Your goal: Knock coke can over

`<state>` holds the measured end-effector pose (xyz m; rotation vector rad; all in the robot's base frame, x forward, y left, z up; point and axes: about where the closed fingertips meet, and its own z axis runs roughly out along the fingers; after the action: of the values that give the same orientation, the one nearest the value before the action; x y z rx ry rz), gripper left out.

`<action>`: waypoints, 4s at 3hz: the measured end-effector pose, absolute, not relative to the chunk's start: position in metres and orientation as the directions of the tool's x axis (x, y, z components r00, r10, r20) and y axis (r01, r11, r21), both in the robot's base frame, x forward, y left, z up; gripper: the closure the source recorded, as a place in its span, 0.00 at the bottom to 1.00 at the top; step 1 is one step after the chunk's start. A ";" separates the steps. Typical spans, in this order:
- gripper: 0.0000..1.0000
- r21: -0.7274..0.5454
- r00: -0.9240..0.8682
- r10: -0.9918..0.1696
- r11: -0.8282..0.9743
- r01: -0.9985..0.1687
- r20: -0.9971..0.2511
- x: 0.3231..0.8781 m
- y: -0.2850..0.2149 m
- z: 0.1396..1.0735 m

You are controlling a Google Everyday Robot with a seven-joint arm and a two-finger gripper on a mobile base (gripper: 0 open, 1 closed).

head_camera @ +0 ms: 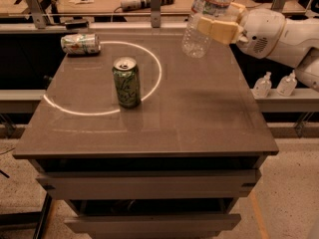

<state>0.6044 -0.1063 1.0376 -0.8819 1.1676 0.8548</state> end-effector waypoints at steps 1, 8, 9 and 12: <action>1.00 0.012 0.050 0.198 0.299 -0.954 -0.979 0.571 -0.086 1.036; 1.00 -0.087 0.086 0.033 -0.037 -0.996 -0.996 0.553 0.076 1.055; 1.00 -0.081 0.080 0.029 -0.029 -0.996 -0.996 0.562 0.076 1.051; 1.00 -0.048 0.047 0.018 -0.037 -0.998 -0.999 0.567 0.077 1.036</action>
Offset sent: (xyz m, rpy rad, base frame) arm -0.0267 0.0163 -0.0004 0.0762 0.0903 0.0982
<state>0.5669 0.0775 1.0359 -1.2458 1.1434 1.2096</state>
